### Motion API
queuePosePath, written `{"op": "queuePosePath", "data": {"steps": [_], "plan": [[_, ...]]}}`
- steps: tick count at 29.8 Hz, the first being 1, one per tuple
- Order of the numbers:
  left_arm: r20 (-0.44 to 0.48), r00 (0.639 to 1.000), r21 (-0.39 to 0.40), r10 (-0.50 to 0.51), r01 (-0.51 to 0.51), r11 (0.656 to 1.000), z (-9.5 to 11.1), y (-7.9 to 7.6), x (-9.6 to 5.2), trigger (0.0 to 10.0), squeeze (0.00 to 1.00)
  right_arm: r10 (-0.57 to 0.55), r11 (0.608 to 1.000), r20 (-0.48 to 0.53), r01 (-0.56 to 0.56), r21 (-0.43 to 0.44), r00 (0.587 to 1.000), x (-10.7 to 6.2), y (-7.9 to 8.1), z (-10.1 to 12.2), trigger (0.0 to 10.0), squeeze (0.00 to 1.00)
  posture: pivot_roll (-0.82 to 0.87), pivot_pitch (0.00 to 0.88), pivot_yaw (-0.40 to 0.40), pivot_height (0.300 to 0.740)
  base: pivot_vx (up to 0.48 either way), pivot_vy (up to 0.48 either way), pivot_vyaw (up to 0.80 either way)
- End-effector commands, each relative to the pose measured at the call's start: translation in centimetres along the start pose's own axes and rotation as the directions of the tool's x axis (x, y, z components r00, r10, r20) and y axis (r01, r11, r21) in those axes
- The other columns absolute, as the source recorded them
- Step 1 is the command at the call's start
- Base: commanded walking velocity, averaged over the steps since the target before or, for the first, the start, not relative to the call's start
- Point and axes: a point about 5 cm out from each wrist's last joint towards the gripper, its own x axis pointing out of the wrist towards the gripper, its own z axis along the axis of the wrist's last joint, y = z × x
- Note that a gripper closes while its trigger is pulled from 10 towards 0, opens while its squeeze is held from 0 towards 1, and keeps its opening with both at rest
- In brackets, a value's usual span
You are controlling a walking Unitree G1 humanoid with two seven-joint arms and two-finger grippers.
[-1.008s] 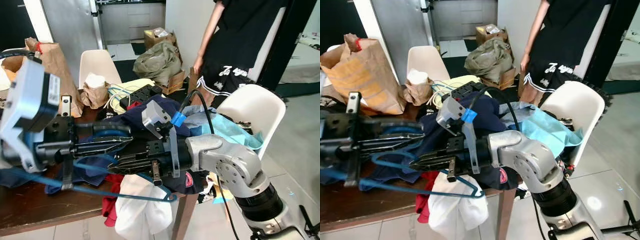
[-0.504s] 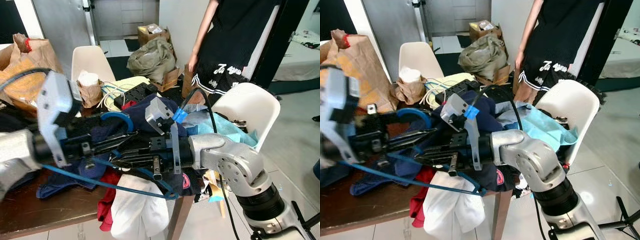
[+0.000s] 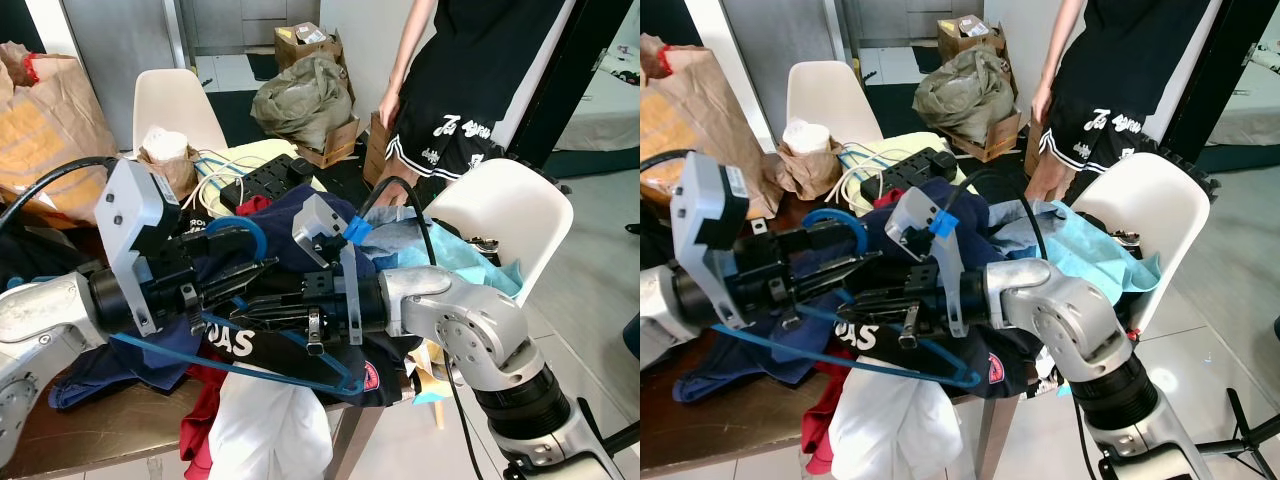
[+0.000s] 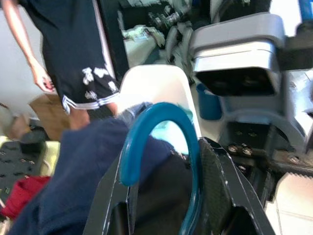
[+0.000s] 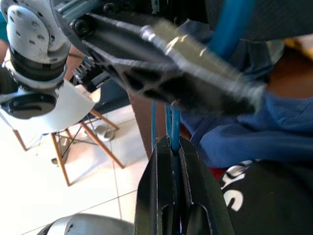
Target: Hang hanger
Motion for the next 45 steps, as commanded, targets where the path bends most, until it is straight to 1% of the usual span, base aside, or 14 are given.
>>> {"op": "queuePosePath", "data": {"steps": [1,9,10,11,12,22,26,29,35,36,37,38,41,45], "plan": [[0.049,0.990,0.017,0.129,-0.130,0.991,0.8,1.5,-0.7,10.0,0.00,0.015,1.000,0.029,-0.014,-0.017,0.999,-0.1,0.1,0.2,0.0,0.00,0.03,0.002,-0.049,0.740,0.000,0.000,0.00],[0.162,0.961,0.010,0.225,-0.229,0.973,3.5,3.0,-2.8,10.0,0.00,0.033,0.998,0.039,-0.031,-0.051,0.999,-0.9,-0.2,0.4,0.0,0.00,0.04,0.002,-0.054,0.740,0.000,0.000,0.00],[0.159,0.966,-0.008,0.205,-0.206,0.978,3.3,2.7,-2.7,10.0,0.71,0.039,0.998,0.039,-0.037,-0.052,0.998,-0.8,-0.1,0.4,0.0,0.00,0.04,0.003,-0.054,0.740,0.000,0.000,0.00],[0.158,0.969,-0.023,0.192,-0.191,0.981,3.1,2.5,-2.6,10.0,0.71,0.044,0.998,0.039,-0.041,-0.053,0.998,-0.8,-0.1,0.4,0.0,0.00,0.04,0.003,-0.053,0.740,0.000,0.000,0.00],[0.158,0.970,-0.034,0.183,-0.180,0.983,3.0,2.3,-2.6,10.0,1.00,0.046,0.998,0.039,-0.044,-0.053,0.998,-0.8,-0.1,0.4,0.0,0.00,0.04,0.003,-0.053,0.740,0.000,0.000,0.00],[0.200,0.958,-0.057,0.204,-0.197,0.979,3.8,2.7,-3.5,10.0,1.00,-0.019,0.998,0.016,0.020,-0.067,1.000,-1.1,-0.8,0.0,0.0,0.00,0.03,0.003,-0.050,0.740,0.000,0.000,0.00],[0.322,0.874,-0.064,0.365,-0.364,0.929,6.1,5.1,-5.6,10.0,1.00,-0.115,0.989,0.016,0.116,-0.088,0.993,-1.9,-2.1,0.0,0.0,0.00,0.04,0.005,-0.051,0.740,0.000,0.000,0.00],[0.480,0.603,-0.186,0.638,-0.640,0.745,9.1,8.5,-10.0,10.0,1.00,-0.295,0.949,0.093,0.303,-0.089,0.951,-2.9,-4.5,0.7,0.0,0.00,0.04,0.006,-0.052,0.740,0.000,0.000,0.00],[0.458,0.373,-0.283,0.807,-0.799,0.530,8.7,10.1,-13.6,10.0,1.00,-0.407,0.906,0.183,0.421,-0.046,0.895,-3.4,-5.8,1.4,0.0,0.00,0.04,0.006,-0.047,0.740,0.000,0.000,0.00],[0.418,0.275,-0.305,0.866,-0.855,0.419,7.9,10.4,-15.0,10.0,0.41,-0.461,0.878,0.236,0.479,-0.021,0.855,-3.7,-6.3,1.9,6.4,0.00,0.04,0.007,-0.046,0.740,0.000,0.000,0.00],[0.361,0.185,-0.324,0.914,-0.894,0.308,6.5,10.5,-16.3,10.0,0.00,-0.522,0.841,0.289,0.541,0.015,0.803,-4.0,-7.0,2.4,10.0,0.00,0.04,0.007,-0.046,0.740,0.000,0.000,0.00],[0.309,0.120,-0.329,0.944,-0.917,0.224,5.3,10.4,-17.0,10.0,0.00,-0.563,0.814,0.322,0.578,0.056,0.761,-4.3,-7.4,2.8,10.0,0.00,0.05,0.010,-0.045,0.740,0.000,0.000,0.00],[0.218,0.078,-0.346,0.973,-0.926,0.152,2.6,9.8,-16.7,10.0,0.00,-0.569,0.809,0.368,0.582,0.086,0.736,-4.5,-7.6,3.5,10.0,0.00,0.05,0.010,-0.044,0.740,0.000,0.000,0.00],[0.133,0.160,-0.244,0.978,-0.951,0.189,0.1,8.2,-13.9,10.0,0.00,-0.548,0.823,0.437,0.553,0.127,0.714,-4.4,-7.4,4.3,10.0,0.00,0.05,0.013,-0.042,0.740,0.000,0.000,0.65]]}}
